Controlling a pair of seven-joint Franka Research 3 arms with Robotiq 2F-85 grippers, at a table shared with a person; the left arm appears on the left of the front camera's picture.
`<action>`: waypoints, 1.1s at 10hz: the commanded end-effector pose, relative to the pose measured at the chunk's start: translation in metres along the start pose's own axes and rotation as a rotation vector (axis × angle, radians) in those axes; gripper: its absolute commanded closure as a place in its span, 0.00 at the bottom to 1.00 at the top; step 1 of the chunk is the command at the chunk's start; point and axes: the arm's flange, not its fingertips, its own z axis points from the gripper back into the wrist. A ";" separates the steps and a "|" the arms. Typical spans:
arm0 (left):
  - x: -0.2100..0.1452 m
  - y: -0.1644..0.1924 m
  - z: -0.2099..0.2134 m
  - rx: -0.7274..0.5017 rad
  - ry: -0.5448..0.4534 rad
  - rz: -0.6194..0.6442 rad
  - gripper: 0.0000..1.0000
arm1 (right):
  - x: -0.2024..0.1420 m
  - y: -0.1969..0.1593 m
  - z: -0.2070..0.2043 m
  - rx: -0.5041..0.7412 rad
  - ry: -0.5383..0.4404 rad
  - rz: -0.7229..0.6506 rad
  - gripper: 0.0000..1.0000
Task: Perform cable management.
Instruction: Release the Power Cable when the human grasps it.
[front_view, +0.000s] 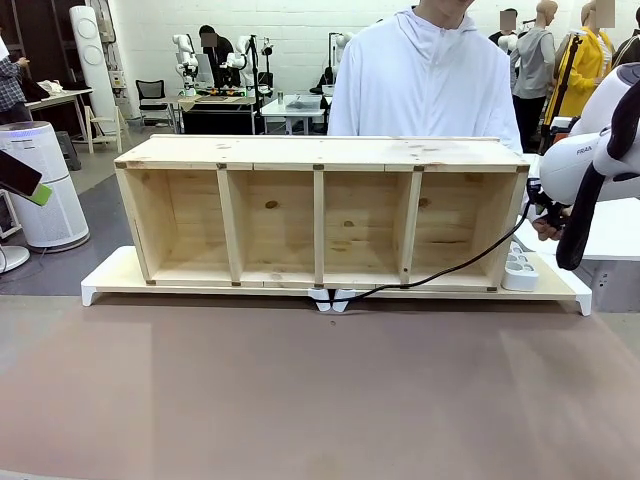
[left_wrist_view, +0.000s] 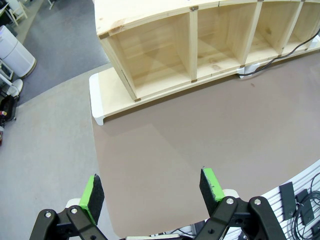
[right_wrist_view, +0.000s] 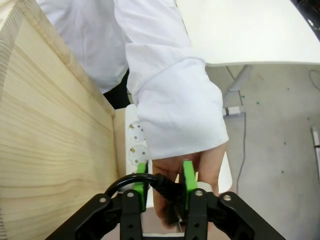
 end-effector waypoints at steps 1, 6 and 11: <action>0.002 0.000 -0.001 0.004 -0.010 0.000 0.00 | 0.000 0.002 0.004 0.004 -0.005 0.001 0.60; 0.002 0.000 -0.001 0.004 -0.010 0.000 0.00 | -0.002 0.002 0.005 0.024 -0.062 -0.006 0.00; 0.002 0.000 -0.001 0.004 -0.010 0.000 0.00 | 0.000 0.000 0.000 0.000 -0.001 -0.001 0.00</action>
